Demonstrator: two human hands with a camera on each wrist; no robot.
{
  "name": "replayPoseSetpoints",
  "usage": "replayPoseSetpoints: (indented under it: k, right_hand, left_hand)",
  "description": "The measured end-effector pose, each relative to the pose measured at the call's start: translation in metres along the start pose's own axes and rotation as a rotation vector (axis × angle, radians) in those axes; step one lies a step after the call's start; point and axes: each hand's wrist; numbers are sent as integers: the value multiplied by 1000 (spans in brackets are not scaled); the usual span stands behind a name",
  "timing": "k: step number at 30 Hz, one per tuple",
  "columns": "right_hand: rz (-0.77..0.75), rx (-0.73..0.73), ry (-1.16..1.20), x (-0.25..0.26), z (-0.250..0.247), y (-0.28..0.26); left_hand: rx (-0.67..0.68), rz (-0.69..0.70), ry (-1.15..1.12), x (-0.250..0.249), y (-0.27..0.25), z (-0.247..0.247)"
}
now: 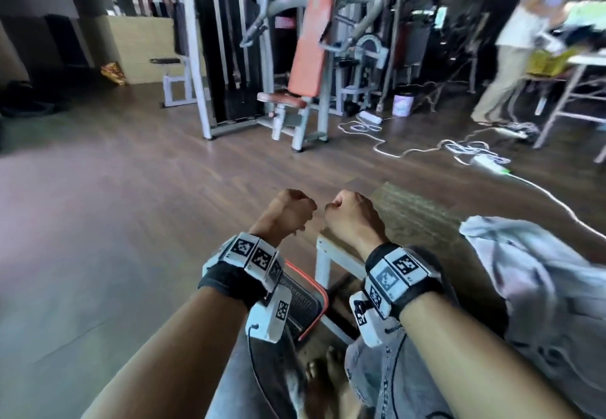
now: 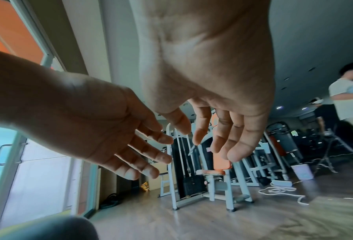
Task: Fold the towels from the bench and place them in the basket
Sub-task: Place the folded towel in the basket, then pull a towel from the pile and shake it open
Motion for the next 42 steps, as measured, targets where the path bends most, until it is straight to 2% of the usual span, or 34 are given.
replayPoseSetpoints:
  k: [7, 11, 17, 20, 24, 28, 30, 32, 36, 40, 42]
  right_hand:
    - [214, -78, -99, -50, -57, -18]
    - [329, -102, -152, -78, -82, -34]
    - [468, -135, -173, -133, -101, -78]
    - [533, -139, -151, -165, -111, -107]
    - [648, -118, -114, -207, -122, -151]
    - [735, -100, -89, -243, -129, -190]
    - [745, -75, -100, -259, -132, -201]
    - [738, -59, -117, -271, -132, -208]
    - [666, -39, -139, -290, -118, -214]
    - [621, -189, -166, -295, -97, -210]
    - [631, -163, -233, -291, -90, -205]
  left_hand:
    - [287, 65, -28, -32, 3, 77]
    - [451, 54, -28, -42, -4, 116]
    - [610, 72, -32, -51, -19, 167]
    - [603, 149, 102, -49, -27, 201]
    - [652, 181, 209, -43, -41, 248]
    - [624, 250, 420, -35, -53, 286]
    - [618, 325, 587, -33, -56, 302]
    - [635, 265, 600, -26, -52, 319]
    - [661, 303, 657, -4, -38, 351]
    - [615, 358, 713, 9, -31, 359]
    - [572, 382, 746, 14, -26, 364]
Point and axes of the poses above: each hand's wrist, its own y-axis towards the middle knuckle, its own z-axis out of the palm, x = y × z, and after that the axes turned 14 degrees about -z, right-handed
